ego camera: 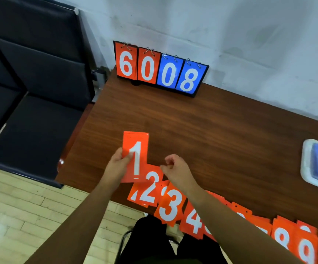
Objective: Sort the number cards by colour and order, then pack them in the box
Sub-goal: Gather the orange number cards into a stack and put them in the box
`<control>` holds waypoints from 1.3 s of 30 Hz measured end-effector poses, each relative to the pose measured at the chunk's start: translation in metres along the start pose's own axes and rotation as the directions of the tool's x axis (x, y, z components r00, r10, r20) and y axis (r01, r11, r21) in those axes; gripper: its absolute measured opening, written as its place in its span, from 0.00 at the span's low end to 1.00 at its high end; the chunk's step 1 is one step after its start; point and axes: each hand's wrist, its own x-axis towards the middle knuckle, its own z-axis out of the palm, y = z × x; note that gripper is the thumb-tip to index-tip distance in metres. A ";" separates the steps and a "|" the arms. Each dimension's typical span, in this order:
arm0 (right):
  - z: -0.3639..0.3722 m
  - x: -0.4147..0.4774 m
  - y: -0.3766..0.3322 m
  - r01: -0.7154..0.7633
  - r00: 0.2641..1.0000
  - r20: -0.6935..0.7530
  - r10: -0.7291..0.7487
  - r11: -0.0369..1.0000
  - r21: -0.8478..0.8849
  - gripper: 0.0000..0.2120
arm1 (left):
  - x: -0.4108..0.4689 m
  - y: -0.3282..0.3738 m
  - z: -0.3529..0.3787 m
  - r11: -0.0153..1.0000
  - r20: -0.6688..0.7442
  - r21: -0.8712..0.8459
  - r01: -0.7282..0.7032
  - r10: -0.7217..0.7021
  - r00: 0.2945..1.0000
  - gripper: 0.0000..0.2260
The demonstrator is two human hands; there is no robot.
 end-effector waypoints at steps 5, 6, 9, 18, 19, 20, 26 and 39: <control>0.036 0.006 0.018 0.109 0.994 0.083 -0.077 0.846 -0.521 0.37 | 0.013 -0.017 -0.040 0.985 -0.059 0.163 0.055 -0.046 0.997 0.18; 0.044 0.008 0.019 0.122 0.993 0.077 -0.095 0.810 -0.574 0.38 | 0.015 -0.020 -0.045 0.983 -0.064 0.173 0.066 -0.056 0.996 0.18; 0.063 0.014 0.018 0.147 0.985 0.041 -0.167 0.688 -0.711 0.38 | 0.016 -0.023 -0.052 0.978 -0.092 0.194 0.074 -0.057 0.994 0.17; 0.087 0.042 0.005 0.157 0.980 0.017 -0.200 0.714 -0.682 0.18 | 0.021 -0.044 -0.070 0.984 -0.163 0.159 0.087 -0.061 0.985 0.14; 0.087 0.045 0.003 0.189 0.974 0.028 -0.226 0.731 -0.655 0.15 | 0.022 -0.044 -0.072 0.982 -0.181 0.170 0.086 -0.055 0.982 0.12; 0.085 0.049 0.001 0.227 0.967 0.050 -0.251 0.755 -0.616 0.13 | 0.023 -0.044 -0.074 0.981 -0.196 0.175 0.086 -0.051 0.979 0.11; 0.014 0.059 -0.034 0.255 0.950 0.219 -0.223 0.958 -0.133 0.11 | 0.034 -0.028 -0.084 0.966 -0.146 0.254 0.042 -0.004 0.989 0.14; -0.004 0.007 -0.039 0.193 0.980 -0.048 -0.192 0.981 0.025 0.14 | -0.009 0.013 -0.007 0.996 0.358 0.081 -0.028 -0.003 0.934 0.14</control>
